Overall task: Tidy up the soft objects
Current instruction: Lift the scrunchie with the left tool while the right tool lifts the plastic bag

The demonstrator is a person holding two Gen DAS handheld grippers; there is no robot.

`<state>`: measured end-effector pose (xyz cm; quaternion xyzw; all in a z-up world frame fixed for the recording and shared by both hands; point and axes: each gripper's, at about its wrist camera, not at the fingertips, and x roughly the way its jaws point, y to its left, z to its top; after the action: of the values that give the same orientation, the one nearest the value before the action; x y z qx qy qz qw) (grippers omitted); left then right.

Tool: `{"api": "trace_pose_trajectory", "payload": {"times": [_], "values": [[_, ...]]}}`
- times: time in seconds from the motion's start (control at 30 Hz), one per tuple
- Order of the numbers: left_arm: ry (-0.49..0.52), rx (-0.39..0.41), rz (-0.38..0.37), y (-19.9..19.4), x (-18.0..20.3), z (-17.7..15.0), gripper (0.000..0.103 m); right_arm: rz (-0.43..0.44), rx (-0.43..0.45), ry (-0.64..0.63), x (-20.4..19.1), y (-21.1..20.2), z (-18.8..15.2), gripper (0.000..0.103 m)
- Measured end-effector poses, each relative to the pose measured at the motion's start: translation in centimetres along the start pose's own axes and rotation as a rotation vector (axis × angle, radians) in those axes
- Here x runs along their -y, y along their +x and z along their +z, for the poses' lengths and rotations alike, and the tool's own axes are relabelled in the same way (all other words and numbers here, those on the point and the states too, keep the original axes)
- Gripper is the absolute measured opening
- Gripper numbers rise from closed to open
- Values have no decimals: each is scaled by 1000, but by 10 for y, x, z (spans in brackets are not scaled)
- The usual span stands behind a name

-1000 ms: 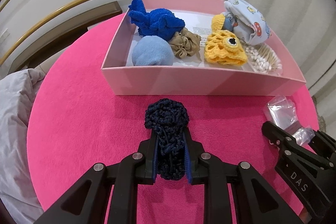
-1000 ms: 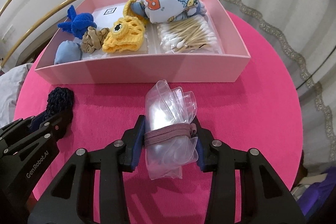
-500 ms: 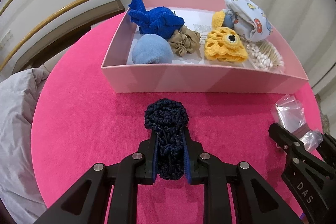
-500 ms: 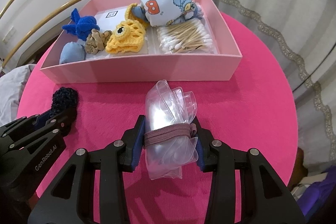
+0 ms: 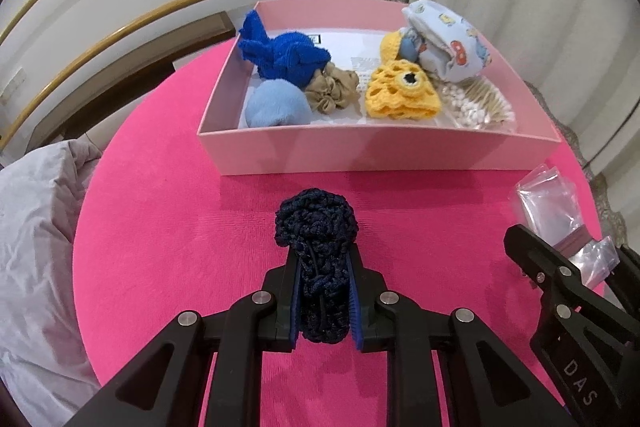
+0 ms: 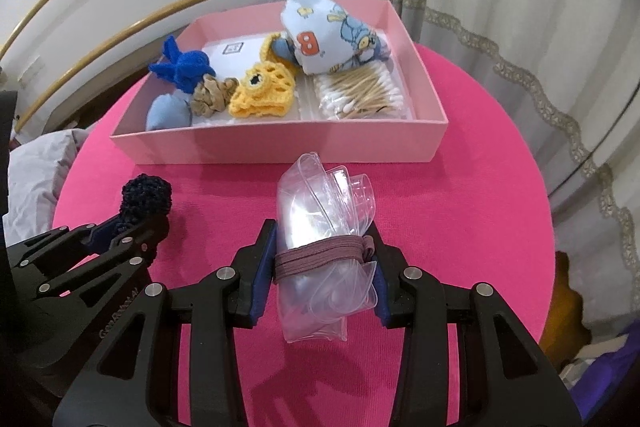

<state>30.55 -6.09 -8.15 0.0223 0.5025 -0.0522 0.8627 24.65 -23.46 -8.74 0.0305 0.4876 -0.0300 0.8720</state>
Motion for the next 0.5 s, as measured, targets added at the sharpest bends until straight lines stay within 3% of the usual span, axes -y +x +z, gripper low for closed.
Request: {"api": "trace_pose_trajectory", "payload": {"times": [0.5], "values": [[12, 131, 4, -73, 9, -19, 17, -4, 126, -6, -4, -56, -13, 38]]}}
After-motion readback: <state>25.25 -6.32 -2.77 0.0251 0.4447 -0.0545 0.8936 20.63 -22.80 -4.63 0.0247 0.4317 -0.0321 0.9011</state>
